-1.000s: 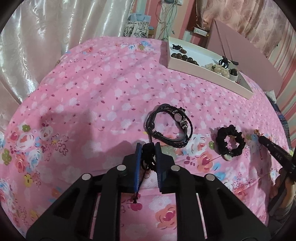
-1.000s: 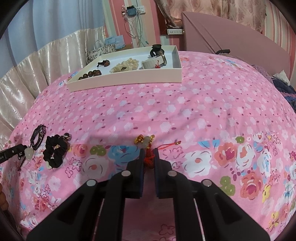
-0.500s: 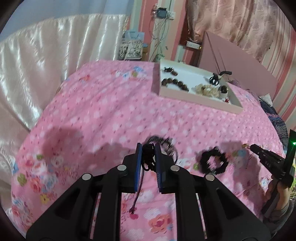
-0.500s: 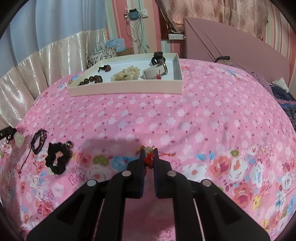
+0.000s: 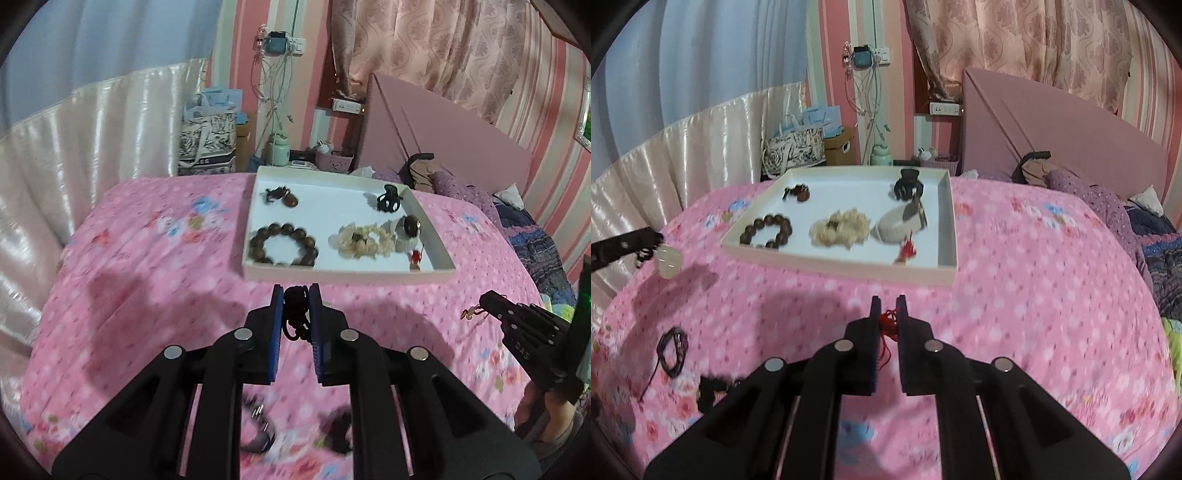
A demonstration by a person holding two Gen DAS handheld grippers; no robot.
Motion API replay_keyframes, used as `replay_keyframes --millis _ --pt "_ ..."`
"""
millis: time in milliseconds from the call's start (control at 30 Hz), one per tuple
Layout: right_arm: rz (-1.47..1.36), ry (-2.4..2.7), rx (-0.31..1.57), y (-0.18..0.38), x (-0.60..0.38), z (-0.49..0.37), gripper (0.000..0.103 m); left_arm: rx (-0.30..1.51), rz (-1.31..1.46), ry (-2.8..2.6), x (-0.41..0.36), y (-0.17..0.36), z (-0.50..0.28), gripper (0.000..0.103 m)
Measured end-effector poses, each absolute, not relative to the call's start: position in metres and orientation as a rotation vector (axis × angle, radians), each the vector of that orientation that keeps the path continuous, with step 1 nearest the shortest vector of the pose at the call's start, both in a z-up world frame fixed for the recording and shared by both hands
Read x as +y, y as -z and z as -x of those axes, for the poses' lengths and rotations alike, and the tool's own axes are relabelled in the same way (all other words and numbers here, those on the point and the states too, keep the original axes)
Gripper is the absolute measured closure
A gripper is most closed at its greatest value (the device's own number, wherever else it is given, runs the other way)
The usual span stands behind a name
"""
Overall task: Organize jewelry
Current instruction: 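Lift the cord bracelet and red charm and carry them toward the tray, then lower the cord bracelet and red charm into the tray and open both grippers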
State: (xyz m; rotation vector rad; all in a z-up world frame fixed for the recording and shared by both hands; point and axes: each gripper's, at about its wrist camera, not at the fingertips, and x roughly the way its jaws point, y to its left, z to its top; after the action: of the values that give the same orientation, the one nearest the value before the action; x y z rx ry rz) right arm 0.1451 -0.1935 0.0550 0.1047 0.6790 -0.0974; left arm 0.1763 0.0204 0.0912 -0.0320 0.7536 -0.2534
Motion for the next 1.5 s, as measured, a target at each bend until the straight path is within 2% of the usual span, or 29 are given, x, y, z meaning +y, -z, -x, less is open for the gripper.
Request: replay_keyframes --millis 400,833,1233,1500 --pt "-0.139 0.111 0.678 -0.064 -0.204 -0.217 0.096 0.779 0.056 0.263 -0.048 -0.062 -0.281 0.091" --pt "-0.17 0.096 0.656 -0.072 -0.212 -0.29 0.096 0.81 0.092 0.166 -0.077 -0.041 -0.388 0.091" --pt "-0.206 0.082 0.717 -0.053 -0.213 -0.372 0.096 0.855 -0.004 0.183 -0.085 -0.026 -0.42 0.091" --pt "-0.154 0.102 0.766 -0.029 -0.2 -0.396 0.096 0.874 -0.067 0.191 -0.087 -0.02 -0.429 0.091"
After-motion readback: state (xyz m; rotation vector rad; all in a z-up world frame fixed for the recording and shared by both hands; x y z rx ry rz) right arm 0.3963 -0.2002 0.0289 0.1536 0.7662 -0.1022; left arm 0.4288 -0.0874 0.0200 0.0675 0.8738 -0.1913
